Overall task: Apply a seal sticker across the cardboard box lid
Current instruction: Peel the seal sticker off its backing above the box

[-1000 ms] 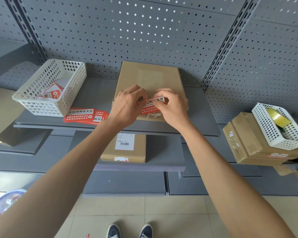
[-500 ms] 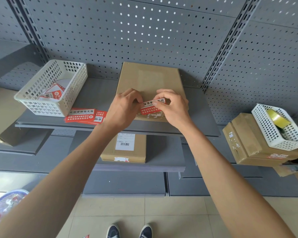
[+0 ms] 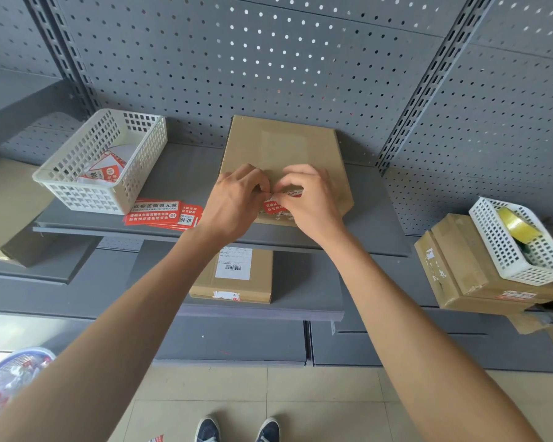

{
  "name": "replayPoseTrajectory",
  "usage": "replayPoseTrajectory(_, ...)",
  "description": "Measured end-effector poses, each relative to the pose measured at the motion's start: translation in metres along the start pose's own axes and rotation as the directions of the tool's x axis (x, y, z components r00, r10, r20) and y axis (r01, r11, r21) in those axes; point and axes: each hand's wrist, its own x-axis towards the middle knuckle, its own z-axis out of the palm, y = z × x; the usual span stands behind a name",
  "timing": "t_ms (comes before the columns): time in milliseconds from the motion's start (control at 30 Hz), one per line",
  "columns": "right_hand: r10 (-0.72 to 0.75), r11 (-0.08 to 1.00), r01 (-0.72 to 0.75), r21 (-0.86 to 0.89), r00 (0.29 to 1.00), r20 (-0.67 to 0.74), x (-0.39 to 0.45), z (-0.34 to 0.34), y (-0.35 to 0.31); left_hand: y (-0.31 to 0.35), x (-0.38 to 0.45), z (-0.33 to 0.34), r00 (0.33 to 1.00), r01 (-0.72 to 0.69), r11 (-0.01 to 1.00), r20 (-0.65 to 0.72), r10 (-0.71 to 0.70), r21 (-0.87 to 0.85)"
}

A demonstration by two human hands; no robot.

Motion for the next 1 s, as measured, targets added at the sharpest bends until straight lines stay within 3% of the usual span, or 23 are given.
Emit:
replayPoseTrajectory(567, -0.009, 1.000, 0.009, -0.006, 1.000, -0.012, -0.006, 0.001, 0.001, -0.005, -0.002, -0.001, 0.998, -0.029, 0.999, 0.056, 0.027, 0.033)
replayPoseTrajectory(900, 0.078, 0.963, -0.090, 0.255, 0.995, 0.056, -0.008, -0.011, 0.011, -0.009, -0.003, 0.003, 0.994, -0.098, 0.995, 0.052, 0.096, 0.032)
replayPoseTrajectory(1000, 0.046, 0.981, -0.047, 0.188, 0.999, 0.010, -0.008, -0.015, 0.018, -0.010, -0.003, 0.003, 0.994, -0.102, 0.994, 0.053, 0.100, 0.042)
